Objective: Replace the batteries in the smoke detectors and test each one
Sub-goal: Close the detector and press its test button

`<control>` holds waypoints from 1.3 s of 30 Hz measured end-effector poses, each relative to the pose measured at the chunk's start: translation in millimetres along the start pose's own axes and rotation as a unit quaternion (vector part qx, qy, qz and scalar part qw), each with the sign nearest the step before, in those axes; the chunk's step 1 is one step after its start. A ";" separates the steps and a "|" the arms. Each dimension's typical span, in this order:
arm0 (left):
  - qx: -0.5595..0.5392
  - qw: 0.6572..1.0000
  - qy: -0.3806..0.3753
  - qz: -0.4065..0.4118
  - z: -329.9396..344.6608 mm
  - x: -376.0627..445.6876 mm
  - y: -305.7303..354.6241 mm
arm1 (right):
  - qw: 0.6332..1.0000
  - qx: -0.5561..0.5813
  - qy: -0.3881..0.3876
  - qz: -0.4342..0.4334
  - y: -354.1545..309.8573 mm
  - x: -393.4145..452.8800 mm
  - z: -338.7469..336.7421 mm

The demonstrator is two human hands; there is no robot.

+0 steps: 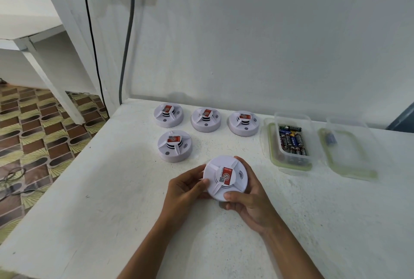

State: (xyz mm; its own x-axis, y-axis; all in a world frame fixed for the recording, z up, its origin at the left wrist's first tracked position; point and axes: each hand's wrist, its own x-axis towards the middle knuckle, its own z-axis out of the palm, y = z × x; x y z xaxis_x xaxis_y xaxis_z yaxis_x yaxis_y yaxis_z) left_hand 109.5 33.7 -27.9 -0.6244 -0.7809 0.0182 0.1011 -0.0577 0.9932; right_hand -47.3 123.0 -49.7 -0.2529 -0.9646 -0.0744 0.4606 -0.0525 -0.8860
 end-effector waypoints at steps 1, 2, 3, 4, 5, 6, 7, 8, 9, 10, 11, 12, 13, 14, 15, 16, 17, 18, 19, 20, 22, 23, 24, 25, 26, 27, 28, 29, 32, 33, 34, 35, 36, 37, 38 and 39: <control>0.001 1.000 0.000 0.000 -0.2 0.0 -0.4 | 1.000 0.000 0.001 0.001 -0.5 -0.3 0.8; 0.002 1.000 -0.001 0.001 -0.2 0.2 -0.7 | 1.000 -0.002 0.004 0.002 -1.0 -0.5 1.5; 0.003 1.000 0.000 0.001 -0.3 0.3 -0.9 | 1.000 -0.004 0.007 0.003 -1.4 -0.8 2.1; 0.002 1.000 0.000 0.001 -0.3 0.5 -1.1 | 1.000 -0.006 0.009 0.004 -2.2 -0.8 2.8; 0.001 1.000 0.000 0.002 -0.6 0.6 -1.3 | 1.000 -0.002 0.008 0.007 -3.3 -0.7 3.7; -0.002 1.000 0.001 0.001 -0.8 1.0 -1.7 | 1.000 0.013 0.004 0.011 -4.8 -0.5 4.8; -0.006 1.000 0.002 0.000 -1.2 1.1 -2.2 | 0.999 0.041 -0.003 0.016 -6.4 -0.8 5.6; -0.011 1.000 0.002 -0.001 -1.4 1.1 -2.6 | 0.996 0.081 -0.013 0.027 -7.9 -1.3 6.0; -0.013 1.000 0.002 -0.001 -1.8 1.1 -3.2 | 0.991 0.125 -0.019 0.041 -9.3 -2.0 6.2; -0.013 1.000 0.002 -0.002 -2.0 1.3 -3.8 | 0.985 0.162 -0.021 0.056 -10.6 -2.8 6.4; -0.012 1.000 0.003 -0.002 -2.2 1.4 -4.3 | 0.980 0.186 -0.020 0.068 -11.1 -3.5 5.9; -0.012 1.000 0.003 -0.003 -2.3 1.5 -4.7 | 0.977 0.197 -0.017 0.074 -11.0 -3.9 5.0; -0.011 1.000 0.004 -0.003 -2.0 1.8 -4.7 | 0.977 0.201 -0.014 0.074 -10.3 -3.9 4.1; -0.009 1.000 0.004 -0.003 -1.8 1.8 -4.7 | 0.977 0.200 -0.011 0.071 -9.6 -3.5 3.7; -0.005 1.000 0.005 -0.003 -1.7 1.8 -4.8 | 0.978 0.199 -0.009 0.068 -8.9 -3.1 3.9; -0.002 1.000 0.006 -0.003 -1.6 1.8 -5.0 | 0.978 0.197 -0.006 0.067 -8.5 -2.7 4.3; 0.001 1.000 0.007 -0.004 -1.8 1.8 -5.3 | 0.978 0.196 -0.002 0.065 -8.3 -2.6 4.7; 0.003 1.000 0.008 -0.005 -2.0 1.8 -5.4 | 0.979 0.195 0.000 0.065 -8.0 -2.2 4.9; 0.005 1.000 0.008 -0.005 -2.1 1.9 -5.6 | 0.979 0.195 0.002 0.063 -7.8 -2.0 4.8; 0.005 1.000 0.008 -0.005 -2.3 2.0 -5.7 | 0.979 0.195 0.003 0.062 -7.9 -2.1 4.8; 0.006 1.000 0.008 -0.006 -2.4 2.5 -5.7 | 0.979 0.194 0.005 0.062 -7.8 -1.9 4.6; 0.005 1.000 0.008 -0.006 -2.2 2.7 -5.6 | 0.979 0.192 0.006 0.062 -7.9 -2.0 4.9; 0.003 1.000 0.008 -0.006 -2.0 2.5 -5.5 | 0.980 0.191 0.008 0.062 -8.2 -2.1 5.3; 0.002 1.000 0.009 -0.005 -1.6 2.5 -5.4 | 0.980 0.190 0.009 0.062 -8.6 -2.2 5.6; 0.004 1.000 0.009 -0.005 -1.4 2.4 -5.2 | 0.980 0.189 0.010 0.063 -8.9 -2.4 6.1; 0.006 1.000 0.010 -0.006 -1.3 2.3 -5.0 | 0.980 0.189 0.010 0.063 -9.2 -2.5 6.6; 0.007 1.000 0.010 -0.006 -1.3 2.3 -5.0 | 0.980 0.188 0.010 0.063 -9.4 -2.5 6.8; 0.008 1.000 0.010 -0.006 -1.4 2.2 -5.2 | 0.981 0.186 0.010 0.063 -9.5 -2.7 6.9; 0.009 1.000 0.010 -0.007 -1.9 2.1 -5.6 | 0.980 0.186 0.012 0.070 -9.7 -3.0 6.9; 0.007 1.000 0.010 -0.006 -1.9 1.9 -5.4 | 0.979 0.188 0.012 0.072 -9.7 -3.1 7.0; 0.005 1.000 0.010 -0.005 -1.8 1.7 -5.2 | 0.979 0.190 0.012 0.074 -9.8 -3.2 7.3; 0.004 1.000 0.009 -0.005 -1.8 1.6 -5.0 | 0.979 0.192 0.011 0.074 -9.8 -3.3 7.6; 0.002 1.000 0.008 -0.005 -1.5 1.6 -4.7 | 0.979 0.192 0.010 0.074 -10.1 -3.4 7.9; 0.000 1.000 0.007 -0.005 -1.5 1.5 -4.6 | 0.979 0.191 0.008 0.074 -10.2 -3.4 8.0; 0.001 1.000 0.007 -0.005 -1.4 1.6 -4.5 | 0.979 0.191 0.006 0.073 -10.5 -3.4 8.1; 0.004 1.000 0.007 -0.005 -1.4 1.7 -4.4 | 0.979 0.190 0.004 0.073 -10.8 -3.4 8.3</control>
State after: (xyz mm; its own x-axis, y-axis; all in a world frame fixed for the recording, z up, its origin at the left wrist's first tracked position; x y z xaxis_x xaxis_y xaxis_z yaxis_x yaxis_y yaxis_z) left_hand 109.1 31.8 -32.4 -0.6152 -0.7884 0.0067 0.0890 -0.0609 0.9942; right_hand -44.4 124.7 -36.0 -0.1673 -0.9671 -0.1918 0.7750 -0.0088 -0.6319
